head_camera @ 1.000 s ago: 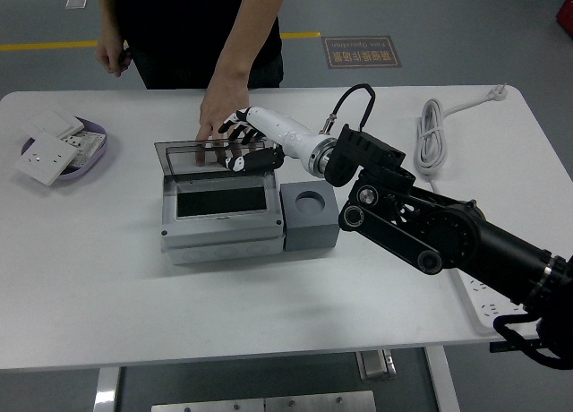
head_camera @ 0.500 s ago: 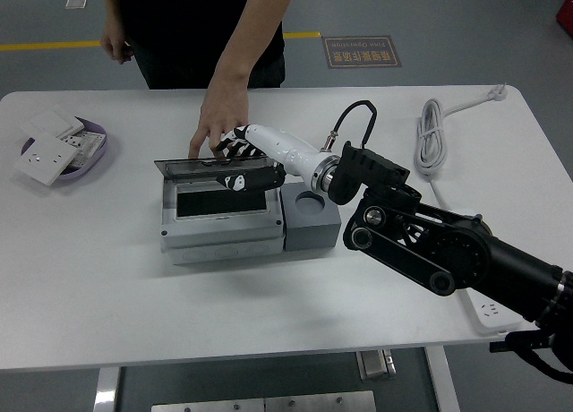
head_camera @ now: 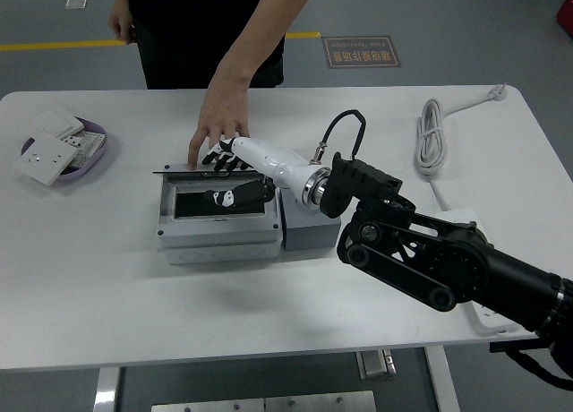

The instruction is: Pick up the cylinder from the cube,place it in the box,flap close box

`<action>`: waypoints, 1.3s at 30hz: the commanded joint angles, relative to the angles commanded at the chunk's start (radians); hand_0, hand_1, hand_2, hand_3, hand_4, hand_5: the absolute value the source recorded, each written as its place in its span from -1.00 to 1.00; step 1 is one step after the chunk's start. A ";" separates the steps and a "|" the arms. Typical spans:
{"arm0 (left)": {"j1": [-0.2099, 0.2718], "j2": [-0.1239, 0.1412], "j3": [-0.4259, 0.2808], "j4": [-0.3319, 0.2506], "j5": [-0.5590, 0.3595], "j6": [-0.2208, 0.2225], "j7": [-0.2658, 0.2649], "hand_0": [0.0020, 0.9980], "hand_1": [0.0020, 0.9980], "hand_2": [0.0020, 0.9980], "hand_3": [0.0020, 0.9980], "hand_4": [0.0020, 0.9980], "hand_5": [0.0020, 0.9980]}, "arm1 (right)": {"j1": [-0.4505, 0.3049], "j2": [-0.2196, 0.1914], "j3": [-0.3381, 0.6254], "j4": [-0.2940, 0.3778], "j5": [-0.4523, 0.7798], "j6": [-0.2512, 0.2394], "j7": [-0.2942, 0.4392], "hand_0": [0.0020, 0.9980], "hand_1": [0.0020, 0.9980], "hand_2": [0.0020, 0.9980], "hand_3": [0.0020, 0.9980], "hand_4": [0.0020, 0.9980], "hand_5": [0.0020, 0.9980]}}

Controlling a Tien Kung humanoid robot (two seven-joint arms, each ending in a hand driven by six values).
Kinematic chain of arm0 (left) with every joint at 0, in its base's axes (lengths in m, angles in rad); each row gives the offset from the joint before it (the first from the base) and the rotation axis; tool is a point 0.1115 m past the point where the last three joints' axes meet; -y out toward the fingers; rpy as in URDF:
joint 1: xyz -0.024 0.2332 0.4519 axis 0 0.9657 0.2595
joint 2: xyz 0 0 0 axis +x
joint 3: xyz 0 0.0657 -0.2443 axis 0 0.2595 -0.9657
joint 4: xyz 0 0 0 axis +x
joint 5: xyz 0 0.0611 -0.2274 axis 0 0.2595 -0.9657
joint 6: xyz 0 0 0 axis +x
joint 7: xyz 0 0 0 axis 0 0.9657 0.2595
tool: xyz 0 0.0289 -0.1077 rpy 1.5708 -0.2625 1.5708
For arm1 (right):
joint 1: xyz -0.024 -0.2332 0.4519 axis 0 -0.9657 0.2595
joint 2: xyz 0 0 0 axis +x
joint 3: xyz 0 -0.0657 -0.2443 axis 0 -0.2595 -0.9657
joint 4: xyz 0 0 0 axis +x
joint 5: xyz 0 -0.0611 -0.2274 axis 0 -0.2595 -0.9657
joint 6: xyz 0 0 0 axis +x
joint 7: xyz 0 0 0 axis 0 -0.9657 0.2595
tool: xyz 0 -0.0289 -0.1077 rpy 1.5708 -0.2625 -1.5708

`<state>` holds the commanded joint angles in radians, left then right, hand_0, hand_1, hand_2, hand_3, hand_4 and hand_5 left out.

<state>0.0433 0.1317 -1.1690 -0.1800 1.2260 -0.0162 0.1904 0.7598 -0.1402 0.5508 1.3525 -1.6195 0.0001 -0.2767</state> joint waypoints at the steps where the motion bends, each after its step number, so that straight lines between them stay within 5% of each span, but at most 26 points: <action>1: 0.000 0.000 0.000 0.000 0.000 0.000 0.000 0.20 0.16 0.18 0.17 0.28 -0.60 | -0.001 0.000 -0.002 0.001 0.001 0.002 -0.001 0.33 0.30 0.40 0.46 0.41 -0.22; 14: -0.001 0.000 0.000 0.000 0.003 -0.001 0.000 0.20 0.16 0.18 0.17 0.28 -0.60 | -0.009 -0.008 0.010 0.020 -0.003 0.012 -0.005 0.32 0.30 0.40 0.46 0.41 -0.22; 24: 0.002 -0.004 0.005 0.000 -0.006 0.000 0.000 0.20 0.16 0.18 0.17 0.28 -0.60 | -0.091 -0.093 0.209 0.027 -0.021 0.022 0.009 0.31 0.29 0.40 0.46 0.41 -0.22; 31: 0.005 -0.009 0.015 0.000 -0.024 0.001 -0.002 0.20 0.16 0.18 0.17 0.28 -0.60 | -0.215 -0.143 0.379 0.042 0.048 0.027 0.123 0.31 0.29 0.40 0.46 0.41 -0.21; 39: 0.005 -0.013 0.023 0.000 -0.037 0.002 -0.001 0.20 0.16 0.18 0.17 0.28 -0.60 | -0.372 -0.106 0.534 0.023 0.211 0.024 0.334 0.34 0.30 0.40 0.46 0.40 -0.21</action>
<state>0.0484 0.1192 -1.1464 -0.1800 1.1890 -0.0146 0.1890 0.3879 -0.2462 1.0847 1.3750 -1.4082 0.0245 0.0574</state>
